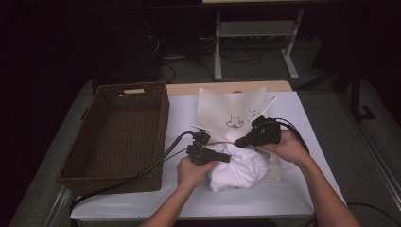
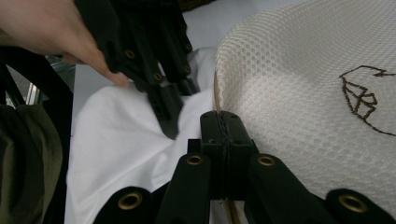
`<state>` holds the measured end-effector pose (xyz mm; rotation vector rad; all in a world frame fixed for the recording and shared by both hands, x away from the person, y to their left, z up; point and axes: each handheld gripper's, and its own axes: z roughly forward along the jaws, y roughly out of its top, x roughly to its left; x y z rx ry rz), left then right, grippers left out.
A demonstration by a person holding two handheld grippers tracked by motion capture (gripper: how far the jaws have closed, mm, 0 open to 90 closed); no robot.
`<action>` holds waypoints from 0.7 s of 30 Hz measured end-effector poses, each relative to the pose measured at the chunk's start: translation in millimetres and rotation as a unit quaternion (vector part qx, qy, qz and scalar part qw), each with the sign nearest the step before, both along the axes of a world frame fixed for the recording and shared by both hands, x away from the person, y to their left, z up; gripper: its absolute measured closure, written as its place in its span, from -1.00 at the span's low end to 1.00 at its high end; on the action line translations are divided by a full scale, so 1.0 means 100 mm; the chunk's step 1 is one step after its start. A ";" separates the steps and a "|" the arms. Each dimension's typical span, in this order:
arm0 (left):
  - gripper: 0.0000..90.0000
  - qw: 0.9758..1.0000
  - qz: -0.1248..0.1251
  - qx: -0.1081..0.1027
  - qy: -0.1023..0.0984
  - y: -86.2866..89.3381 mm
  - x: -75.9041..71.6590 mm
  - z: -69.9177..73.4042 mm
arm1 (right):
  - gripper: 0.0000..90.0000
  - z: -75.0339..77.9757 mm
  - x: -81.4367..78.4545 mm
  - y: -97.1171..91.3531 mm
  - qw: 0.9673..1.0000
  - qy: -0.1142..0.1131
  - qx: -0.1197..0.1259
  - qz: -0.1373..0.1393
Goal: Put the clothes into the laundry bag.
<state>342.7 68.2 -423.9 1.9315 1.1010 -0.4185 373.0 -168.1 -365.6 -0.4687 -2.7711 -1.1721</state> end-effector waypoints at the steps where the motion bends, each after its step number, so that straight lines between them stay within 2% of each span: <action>1: 0.72 1.000 0.001 0.003 -0.004 0.00 0.00 0.01 | 0.98 0.01 -0.01 -0.01 1.000 0.001 0.003 0.000; 3: 0.70 1.000 -0.003 0.011 -0.010 0.00 -0.01 0.04 | 0.98 0.02 -0.01 -0.03 1.000 0.005 0.011 0.002; 5: 0.66 1.000 -0.011 0.017 -0.010 0.01 -0.02 0.08 | 0.98 0.01 -0.02 -0.03 1.000 0.007 0.008 0.003; 7: 0.54 0.999 -0.031 0.033 -0.014 0.04 -0.03 0.15 | 0.98 0.01 -0.02 -0.02 1.000 0.003 -0.008 0.001; 8: 0.45 0.998 -0.042 0.044 -0.009 0.05 -0.04 0.18 | 0.98 0.00 -0.02 -0.02 1.000 0.001 -0.014 0.000; 10: 0.27 0.997 -0.046 0.061 -0.019 0.09 -0.08 0.24 | 0.97 -0.02 -0.01 -0.02 1.000 0.005 -0.018 -0.001; 11: 0.23 0.995 -0.052 0.077 -0.031 0.12 -0.12 0.29 | 0.97 -0.02 -0.01 -0.03 1.000 0.006 -0.019 -0.002; 12: 0.17 0.994 -0.058 0.088 -0.034 0.13 -0.15 0.32 | 0.97 -0.03 0.00 -0.03 1.000 0.006 -0.020 -0.002; 14: 0.10 0.990 -0.065 0.119 -0.048 0.15 -0.23 0.35 | 0.97 -0.02 -0.01 -0.02 1.000 0.004 -0.020 -0.002; 15: 0.06 0.989 -0.066 0.125 -0.049 0.16 -0.26 0.34 | 0.97 -0.02 -0.01 -0.02 1.000 0.002 -0.020 -0.002; 17: -0.02 0.990 -0.068 0.119 -0.032 0.19 -0.29 0.28 | 0.97 -0.02 -0.02 -0.03 1.000 -0.003 -0.022 -0.005; 18: -0.06 0.991 -0.065 0.112 -0.021 0.19 -0.31 0.22 | 0.97 -0.01 -0.02 -0.03 1.000 -0.003 -0.023 -0.007; 21: -0.19 0.992 -0.065 0.105 0.001 0.10 -0.28 0.06 | 0.97 -0.02 -0.01 0.00 1.000 -0.003 -0.022 -0.008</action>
